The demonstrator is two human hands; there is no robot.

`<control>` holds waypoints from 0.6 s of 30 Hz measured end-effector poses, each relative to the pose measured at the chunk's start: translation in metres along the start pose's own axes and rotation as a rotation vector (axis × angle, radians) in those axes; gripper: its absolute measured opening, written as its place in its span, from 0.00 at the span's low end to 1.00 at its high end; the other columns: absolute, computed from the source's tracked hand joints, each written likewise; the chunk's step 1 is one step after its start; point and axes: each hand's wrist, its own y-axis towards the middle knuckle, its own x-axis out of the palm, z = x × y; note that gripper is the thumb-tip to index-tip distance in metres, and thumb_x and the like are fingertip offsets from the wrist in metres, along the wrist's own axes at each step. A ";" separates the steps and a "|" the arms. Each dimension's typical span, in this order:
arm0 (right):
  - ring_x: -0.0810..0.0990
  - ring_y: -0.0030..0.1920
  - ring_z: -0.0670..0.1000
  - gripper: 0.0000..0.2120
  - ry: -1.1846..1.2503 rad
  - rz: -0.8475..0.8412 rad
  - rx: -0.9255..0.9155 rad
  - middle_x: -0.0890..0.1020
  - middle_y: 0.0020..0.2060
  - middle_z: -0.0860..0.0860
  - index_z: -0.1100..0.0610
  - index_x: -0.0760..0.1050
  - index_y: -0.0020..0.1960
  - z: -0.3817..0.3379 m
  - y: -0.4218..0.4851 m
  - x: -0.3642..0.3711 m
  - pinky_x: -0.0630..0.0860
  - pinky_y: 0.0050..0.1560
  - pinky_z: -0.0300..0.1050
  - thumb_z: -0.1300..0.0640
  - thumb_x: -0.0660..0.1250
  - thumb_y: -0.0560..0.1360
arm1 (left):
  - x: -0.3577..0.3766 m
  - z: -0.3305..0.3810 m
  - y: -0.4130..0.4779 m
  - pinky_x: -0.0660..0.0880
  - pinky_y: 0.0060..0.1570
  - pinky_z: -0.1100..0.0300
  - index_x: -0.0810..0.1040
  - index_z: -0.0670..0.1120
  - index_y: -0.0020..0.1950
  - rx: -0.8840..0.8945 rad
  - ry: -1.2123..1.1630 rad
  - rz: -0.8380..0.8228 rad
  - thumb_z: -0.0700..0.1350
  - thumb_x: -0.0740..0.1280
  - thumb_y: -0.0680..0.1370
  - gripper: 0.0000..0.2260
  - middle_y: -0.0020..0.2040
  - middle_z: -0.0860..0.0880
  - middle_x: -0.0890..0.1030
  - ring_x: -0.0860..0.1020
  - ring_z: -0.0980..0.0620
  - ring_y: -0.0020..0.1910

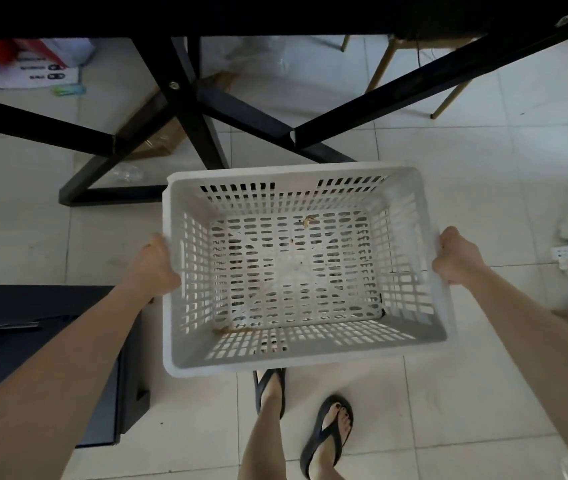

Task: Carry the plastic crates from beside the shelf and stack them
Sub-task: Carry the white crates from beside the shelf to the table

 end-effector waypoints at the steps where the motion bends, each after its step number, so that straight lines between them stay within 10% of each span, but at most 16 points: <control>1: 0.75 0.49 0.66 0.12 -0.022 0.002 -0.008 0.72 0.43 0.62 0.65 0.63 0.52 0.000 -0.002 0.001 0.79 0.47 0.58 0.71 0.59 0.71 | 0.000 0.001 -0.001 0.74 0.43 0.51 0.63 0.37 0.63 -0.006 0.018 -0.001 0.32 0.70 0.70 0.25 0.50 0.41 0.71 0.73 0.44 0.47; 7: 0.71 0.62 0.65 0.20 -0.231 0.051 -0.037 0.70 0.62 0.62 0.66 0.64 0.63 -0.013 -0.024 0.002 0.72 0.53 0.54 0.67 0.62 0.72 | -0.012 0.009 -0.025 0.76 0.54 0.48 0.66 0.40 0.67 -0.001 0.154 0.015 0.43 0.69 0.73 0.25 0.61 0.40 0.73 0.75 0.40 0.58; 18: 0.79 0.55 0.58 0.16 -0.426 0.014 -0.683 0.79 0.57 0.57 0.56 0.73 0.62 -0.123 -0.158 -0.046 0.78 0.56 0.52 0.60 0.60 0.74 | -0.087 0.011 -0.186 0.75 0.56 0.48 0.78 0.46 0.50 0.031 0.198 0.257 0.46 0.57 0.79 0.11 0.55 0.45 0.80 0.77 0.41 0.55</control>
